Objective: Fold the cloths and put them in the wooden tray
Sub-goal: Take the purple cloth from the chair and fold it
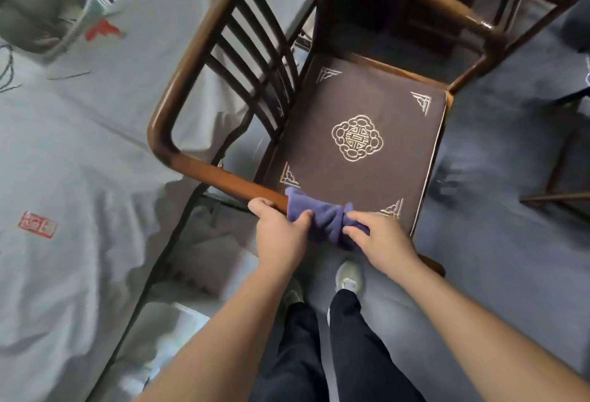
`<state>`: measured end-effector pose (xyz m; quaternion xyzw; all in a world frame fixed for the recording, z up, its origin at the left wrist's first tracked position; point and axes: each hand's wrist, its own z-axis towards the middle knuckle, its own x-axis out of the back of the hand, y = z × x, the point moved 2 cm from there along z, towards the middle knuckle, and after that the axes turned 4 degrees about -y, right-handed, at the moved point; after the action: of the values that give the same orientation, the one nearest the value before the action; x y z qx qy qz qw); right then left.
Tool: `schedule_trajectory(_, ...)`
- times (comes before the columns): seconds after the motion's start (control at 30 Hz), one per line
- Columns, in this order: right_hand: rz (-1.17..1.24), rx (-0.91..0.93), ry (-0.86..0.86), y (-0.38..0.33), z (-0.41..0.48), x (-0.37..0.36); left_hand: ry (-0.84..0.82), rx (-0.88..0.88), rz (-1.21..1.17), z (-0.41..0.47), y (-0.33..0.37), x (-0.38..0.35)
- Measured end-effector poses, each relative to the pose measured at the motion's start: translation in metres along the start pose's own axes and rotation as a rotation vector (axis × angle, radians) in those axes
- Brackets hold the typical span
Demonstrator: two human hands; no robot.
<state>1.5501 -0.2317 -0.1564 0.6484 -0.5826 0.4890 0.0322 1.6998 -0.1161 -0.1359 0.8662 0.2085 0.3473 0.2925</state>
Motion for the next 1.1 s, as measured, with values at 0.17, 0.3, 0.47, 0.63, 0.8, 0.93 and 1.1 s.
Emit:
schedule_trajectory(0.17,0.510,-0.107,0.217,-0.009,-0.007,0.021,-0.230,0.035,0.126,0.008,0.031,0.028)
schedule_trajectory(0.3,0.613,-0.072,0.249,-0.014,-0.048,0.066,-0.606,0.061,-0.315,-0.027,0.061,0.042)
schedule_trajectory(0.47,0.851,-0.096,0.320,0.009,-0.168,0.115,-0.768,-0.331,-0.063,-0.103,0.105,0.025)
schedule_trajectory(0.63,0.878,-0.270,0.617,0.076,-0.329,0.129,-1.041,-0.533,0.354,-0.198,0.132,-0.058)
schedule_trajectory(0.8,0.955,-0.474,0.926,0.151,-0.503,0.111,-1.399,-0.807,0.946,-0.327,0.117,-0.180)
schedule_trajectory(0.93,1.038,-0.498,1.253,0.213,-0.629,0.097,-1.671,-0.747,1.140,-0.452,0.063,-0.273)
schedule_trajectory(1.1,1.157,-0.493,1.484,0.306,-0.769,0.081,-2.056,-0.721,1.322,-0.619,-0.008,-0.379)
